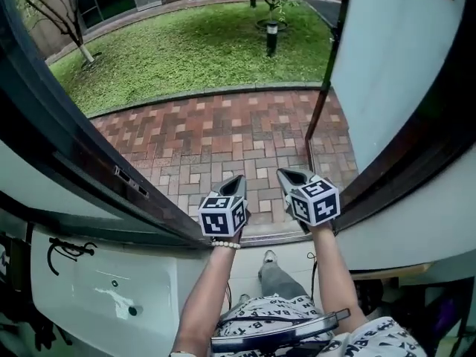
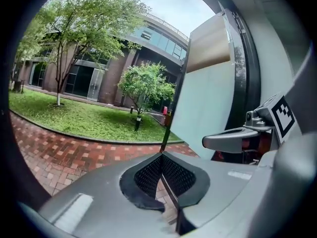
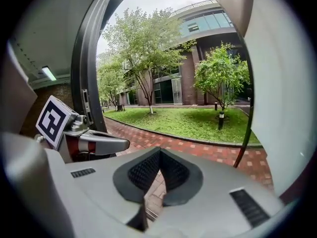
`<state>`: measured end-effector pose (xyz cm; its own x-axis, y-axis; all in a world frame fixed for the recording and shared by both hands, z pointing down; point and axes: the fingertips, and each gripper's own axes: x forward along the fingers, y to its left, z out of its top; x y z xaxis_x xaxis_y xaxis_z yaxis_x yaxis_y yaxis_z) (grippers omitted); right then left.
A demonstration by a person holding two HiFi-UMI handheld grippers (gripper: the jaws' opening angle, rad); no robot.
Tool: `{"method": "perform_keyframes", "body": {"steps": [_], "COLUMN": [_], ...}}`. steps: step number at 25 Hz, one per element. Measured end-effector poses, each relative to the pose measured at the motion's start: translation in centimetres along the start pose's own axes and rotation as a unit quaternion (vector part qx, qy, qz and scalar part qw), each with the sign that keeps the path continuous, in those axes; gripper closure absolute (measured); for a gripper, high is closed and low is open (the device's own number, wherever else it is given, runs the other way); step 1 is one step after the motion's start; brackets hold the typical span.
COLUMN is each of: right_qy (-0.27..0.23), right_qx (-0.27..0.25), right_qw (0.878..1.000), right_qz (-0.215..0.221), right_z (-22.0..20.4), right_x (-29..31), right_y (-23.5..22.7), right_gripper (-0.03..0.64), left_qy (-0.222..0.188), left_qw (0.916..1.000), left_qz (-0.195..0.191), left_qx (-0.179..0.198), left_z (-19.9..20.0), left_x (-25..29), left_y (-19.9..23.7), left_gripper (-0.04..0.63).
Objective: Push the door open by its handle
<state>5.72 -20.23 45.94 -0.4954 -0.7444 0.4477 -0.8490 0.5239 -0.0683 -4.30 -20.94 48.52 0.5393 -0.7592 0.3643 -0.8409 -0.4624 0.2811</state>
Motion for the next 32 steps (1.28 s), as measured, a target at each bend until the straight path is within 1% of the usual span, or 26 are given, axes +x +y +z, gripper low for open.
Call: {"method": "perform_keyframes", "body": {"steps": [3,6,10,16,20,27,32], "right_qy": [0.015,0.02,0.022,0.042,0.055,0.066,0.057], "right_qx": [-0.016,-0.012,-0.008,-0.015,-0.003,-0.003,-0.005], "right_qw": [1.0,0.999,1.0,0.999,0.998,0.998,0.998], "right_qz": [-0.017,-0.024,-0.021,-0.012,-0.009,0.012,0.016], "right_z": [-2.4,-4.6,-6.6,-9.9,-13.2,-20.4,-23.2], "right_x": [-2.9,-5.2,-8.1,-11.7,-15.0,-23.0,-27.6], "right_y": [3.4,6.8,9.5,12.3,13.4,15.6,18.0], "right_gripper": [0.617,0.617,0.617,0.617,0.615,0.615,0.615], "left_qy": [0.005,0.006,0.003,0.008,0.012,0.02,0.018], "left_qw": [0.9999,0.9997,0.9996,0.9998,0.9999,0.9998,0.9996], "left_qz": [-0.01,-0.023,-0.029,-0.018,-0.009,0.005,0.022], "left_qx": [0.002,0.004,0.003,0.003,0.001,-0.007,-0.006], "left_z": [-2.1,-3.9,-5.8,-9.2,-12.0,-18.4,-22.1], "left_x": [-3.8,-7.5,-11.0,-15.4,-18.0,-22.8,-27.1], "left_y": [-1.5,-2.3,-4.0,-6.2,-8.2,-15.4,-18.5], "left_gripper": [0.612,0.612,0.612,0.612,0.612,0.611,0.611]}}
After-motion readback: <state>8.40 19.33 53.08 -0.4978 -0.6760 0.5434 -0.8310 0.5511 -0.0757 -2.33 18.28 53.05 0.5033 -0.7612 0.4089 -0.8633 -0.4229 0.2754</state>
